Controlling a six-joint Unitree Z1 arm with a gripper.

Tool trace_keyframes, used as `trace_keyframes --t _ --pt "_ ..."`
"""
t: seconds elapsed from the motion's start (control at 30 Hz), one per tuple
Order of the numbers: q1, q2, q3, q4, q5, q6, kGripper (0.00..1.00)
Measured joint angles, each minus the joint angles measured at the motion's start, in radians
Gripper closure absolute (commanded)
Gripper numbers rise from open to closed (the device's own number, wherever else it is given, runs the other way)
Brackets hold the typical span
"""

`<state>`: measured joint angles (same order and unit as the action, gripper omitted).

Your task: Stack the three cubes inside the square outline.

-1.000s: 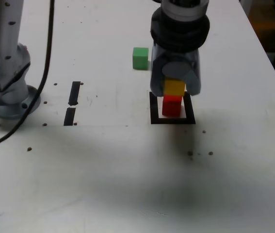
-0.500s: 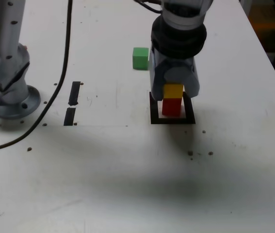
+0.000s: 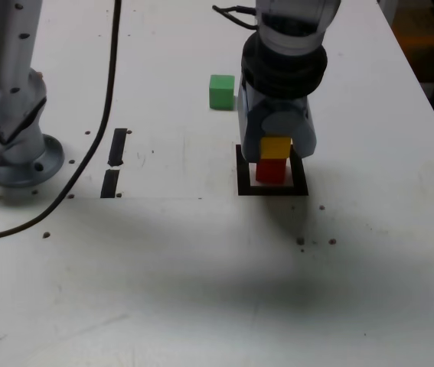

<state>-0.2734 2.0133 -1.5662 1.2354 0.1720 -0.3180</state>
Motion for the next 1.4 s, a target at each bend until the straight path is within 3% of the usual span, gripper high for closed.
trace_keyframes --t 0.13,0.37,0.47,0.63,0.77,0.83,0.9,1.17,1.23,1.4 --pt "0.0 0.003 0.003 -0.006 -0.005 0.005 0.47" --pt "0.002 -0.001 0.015 0.02 0.002 0.014 0.1" --pt "0.004 -0.017 0.015 0.039 0.011 0.014 0.03" --pt "0.006 -0.047 0.001 0.074 0.039 0.015 0.0" --pt "0.023 -0.156 0.004 0.187 0.114 0.029 0.0" --pt "0.077 -0.221 0.06 0.236 0.158 0.081 0.0" --pt "0.143 -0.273 0.132 0.245 0.175 0.138 0.01" --pt "0.432 -0.493 0.319 0.069 0.197 0.297 0.01" --pt "0.506 -0.477 0.326 0.017 0.188 0.321 0.02" --pt "0.641 -0.322 0.32 -0.08 0.128 0.407 0.05"
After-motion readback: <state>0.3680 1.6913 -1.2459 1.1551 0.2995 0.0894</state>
